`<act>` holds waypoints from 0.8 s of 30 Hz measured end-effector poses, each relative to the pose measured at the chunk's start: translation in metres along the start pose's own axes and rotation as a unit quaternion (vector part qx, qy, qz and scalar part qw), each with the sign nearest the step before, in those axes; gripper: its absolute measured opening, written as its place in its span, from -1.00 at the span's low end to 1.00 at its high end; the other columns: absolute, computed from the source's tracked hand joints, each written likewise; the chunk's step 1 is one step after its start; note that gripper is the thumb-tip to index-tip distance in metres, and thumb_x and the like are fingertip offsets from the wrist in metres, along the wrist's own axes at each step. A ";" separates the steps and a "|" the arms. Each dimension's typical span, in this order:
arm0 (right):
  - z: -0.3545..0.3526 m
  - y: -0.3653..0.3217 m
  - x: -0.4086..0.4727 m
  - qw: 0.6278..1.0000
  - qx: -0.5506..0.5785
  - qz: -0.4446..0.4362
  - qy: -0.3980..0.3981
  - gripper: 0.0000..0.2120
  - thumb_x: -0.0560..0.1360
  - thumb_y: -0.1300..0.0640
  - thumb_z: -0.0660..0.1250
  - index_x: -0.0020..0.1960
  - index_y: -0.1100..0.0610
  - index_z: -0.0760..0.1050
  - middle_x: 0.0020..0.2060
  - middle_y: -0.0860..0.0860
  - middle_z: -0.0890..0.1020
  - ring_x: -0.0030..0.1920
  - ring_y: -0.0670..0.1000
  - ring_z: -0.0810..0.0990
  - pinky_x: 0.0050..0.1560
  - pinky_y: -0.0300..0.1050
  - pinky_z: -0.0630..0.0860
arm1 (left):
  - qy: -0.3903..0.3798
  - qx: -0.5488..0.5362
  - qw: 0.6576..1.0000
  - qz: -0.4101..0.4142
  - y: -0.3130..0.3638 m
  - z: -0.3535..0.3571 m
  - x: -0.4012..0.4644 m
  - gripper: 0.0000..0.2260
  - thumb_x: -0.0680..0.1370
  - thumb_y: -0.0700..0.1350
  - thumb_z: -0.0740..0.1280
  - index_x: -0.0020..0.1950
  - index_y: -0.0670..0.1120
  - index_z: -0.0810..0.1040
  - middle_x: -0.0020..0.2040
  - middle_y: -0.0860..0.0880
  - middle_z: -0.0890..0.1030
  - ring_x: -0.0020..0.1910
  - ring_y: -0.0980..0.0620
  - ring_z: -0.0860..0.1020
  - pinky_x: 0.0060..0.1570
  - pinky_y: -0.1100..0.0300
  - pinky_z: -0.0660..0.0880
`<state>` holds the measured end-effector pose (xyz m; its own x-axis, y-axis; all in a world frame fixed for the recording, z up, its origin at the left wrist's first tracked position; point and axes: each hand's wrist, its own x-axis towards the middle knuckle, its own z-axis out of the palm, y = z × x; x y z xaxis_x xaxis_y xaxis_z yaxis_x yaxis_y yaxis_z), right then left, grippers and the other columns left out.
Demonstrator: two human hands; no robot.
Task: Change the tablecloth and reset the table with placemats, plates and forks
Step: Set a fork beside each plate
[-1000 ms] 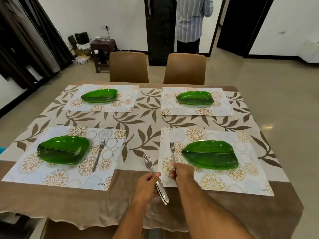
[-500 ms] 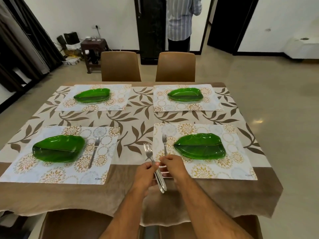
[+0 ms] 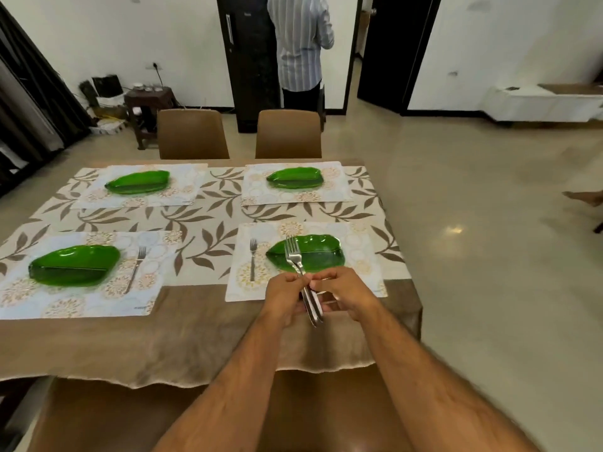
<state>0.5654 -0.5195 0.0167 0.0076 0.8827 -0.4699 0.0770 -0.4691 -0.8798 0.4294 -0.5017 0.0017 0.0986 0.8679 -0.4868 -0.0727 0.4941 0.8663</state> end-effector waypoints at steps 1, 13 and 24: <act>-0.014 0.005 -0.007 1.000 0.003 0.003 -0.002 -0.94 0.45 0.27 0.46 -0.08 0.19 0.62 -0.26 0.09 0.67 -0.31 0.03 0.62 -0.30 -0.14 0.51 | -0.002 -0.001 1.000 0.001 -0.006 0.013 -0.004 -0.90 0.56 -0.18 0.38 -0.05 -0.21 0.60 -0.15 -0.18 0.66 -0.26 -0.09 0.66 -0.33 0.11 0.62; -0.179 0.013 -0.045 0.996 -0.031 0.027 -0.074 -0.94 0.43 0.28 0.46 -0.20 0.18 0.61 -0.11 0.25 0.70 -0.14 0.15 0.67 0.09 0.24 0.60 | 0.042 -0.060 0.997 0.017 -0.037 0.181 -0.040 -0.84 0.53 -0.11 0.42 -0.09 -0.21 0.65 -0.17 -0.19 0.69 -0.21 -0.09 0.67 -0.02 -0.05 0.62; -0.243 -0.006 0.014 0.995 0.018 0.026 -0.094 -0.94 0.54 0.25 0.36 -0.11 0.19 0.55 -0.28 0.08 0.70 -0.25 0.04 0.67 -0.24 -0.08 0.58 | 0.080 -0.098 0.992 0.028 -0.011 0.254 0.004 -0.84 0.61 -0.11 0.31 -0.06 -0.15 0.63 -0.19 -0.09 0.67 -0.18 -0.03 0.66 -0.24 0.12 0.59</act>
<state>0.8072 -0.4972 0.0325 -0.1753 0.8380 -0.5168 0.0449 -0.5176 -0.8545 0.6822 -0.5168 0.0186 -0.0692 0.8831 -0.4640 -0.2658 0.4320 0.8618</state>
